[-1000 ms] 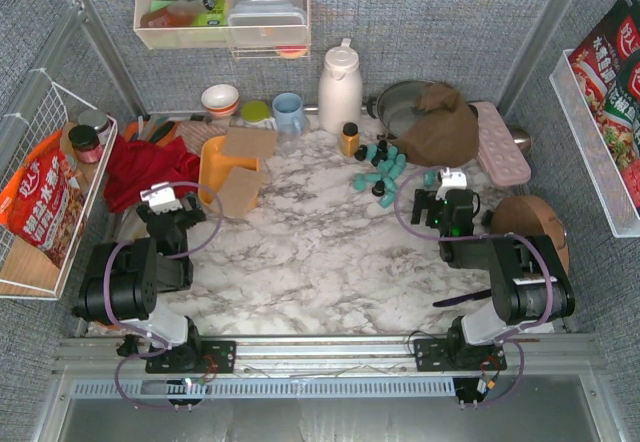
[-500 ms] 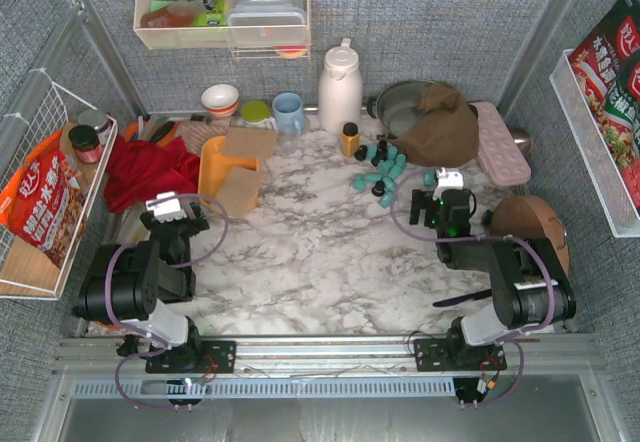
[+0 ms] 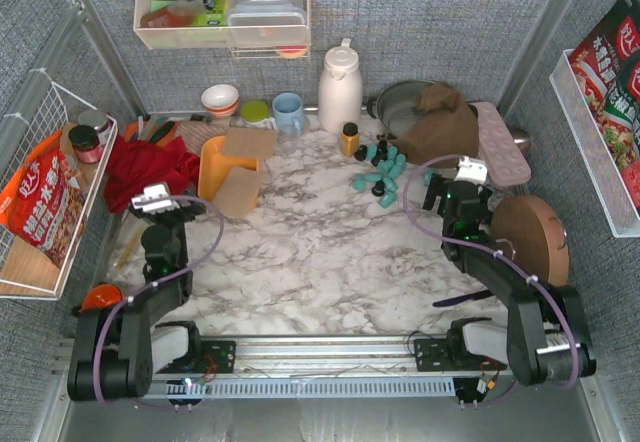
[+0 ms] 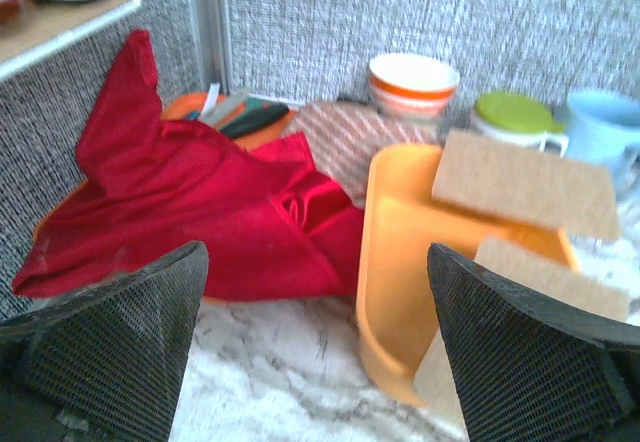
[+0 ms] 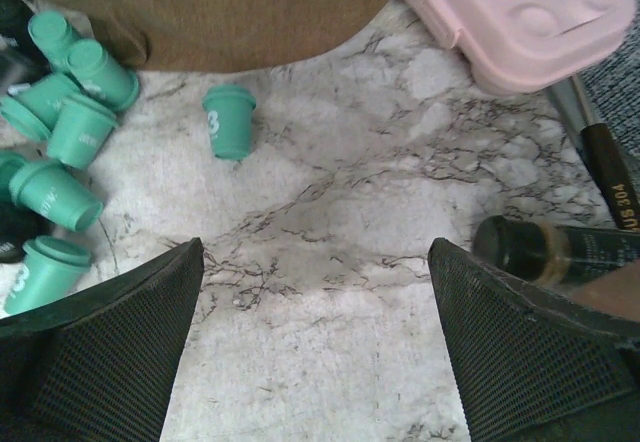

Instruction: Mix the coffee capsules in the storage basket

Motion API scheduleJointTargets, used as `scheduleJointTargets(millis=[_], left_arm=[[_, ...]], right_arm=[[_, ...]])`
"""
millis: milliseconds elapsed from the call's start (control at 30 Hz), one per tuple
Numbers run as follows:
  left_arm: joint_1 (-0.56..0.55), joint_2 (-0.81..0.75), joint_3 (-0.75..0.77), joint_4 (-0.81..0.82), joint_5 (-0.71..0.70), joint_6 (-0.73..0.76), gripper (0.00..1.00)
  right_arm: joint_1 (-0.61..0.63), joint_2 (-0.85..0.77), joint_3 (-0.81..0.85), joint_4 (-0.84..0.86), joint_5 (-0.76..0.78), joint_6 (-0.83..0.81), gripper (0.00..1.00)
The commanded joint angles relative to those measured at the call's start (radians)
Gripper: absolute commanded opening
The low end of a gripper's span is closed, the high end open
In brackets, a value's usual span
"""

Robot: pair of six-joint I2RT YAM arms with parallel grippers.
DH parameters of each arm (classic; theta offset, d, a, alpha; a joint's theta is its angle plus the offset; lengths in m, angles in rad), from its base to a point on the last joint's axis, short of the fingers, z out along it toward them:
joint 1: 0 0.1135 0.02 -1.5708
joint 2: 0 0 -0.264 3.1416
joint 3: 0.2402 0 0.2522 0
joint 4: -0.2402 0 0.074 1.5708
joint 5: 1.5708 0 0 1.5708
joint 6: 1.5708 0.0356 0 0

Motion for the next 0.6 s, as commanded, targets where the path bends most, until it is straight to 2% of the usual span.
scheduleJointTargets(millis=[0,200,300,400,433,567], left_arm=[[-0.002,-0.154,0.112,-0.439,-0.057,-0.124,0.99],[-0.003,-0.334,0.259,-0.754,-0.099,-0.290,0.99],[-0.001,-0.391,0.300,-0.841,-0.149,-0.374,0.99],[0.001,-0.459,0.328,-0.976,-0.275,-0.611,0.99],[0.006,-0.487,0.328,-1.010,-0.276,-0.651,0.99],[0.016,-0.544,0.311,-0.992,-0.169,-0.613,0.99]], right_arm=[[0.002,-0.082,0.028,-0.119,0.067,0.053,0.99],[0.004,-0.192,0.075,-0.233,0.003,0.096,0.99],[0.004,-0.212,0.103,-0.279,-0.028,0.128,0.99],[0.025,-0.218,0.132,-0.310,-0.004,0.129,0.99],[0.034,-0.219,0.137,-0.308,0.012,0.126,0.99],[0.057,-0.218,0.169,-0.342,-0.001,0.132,0.99]])
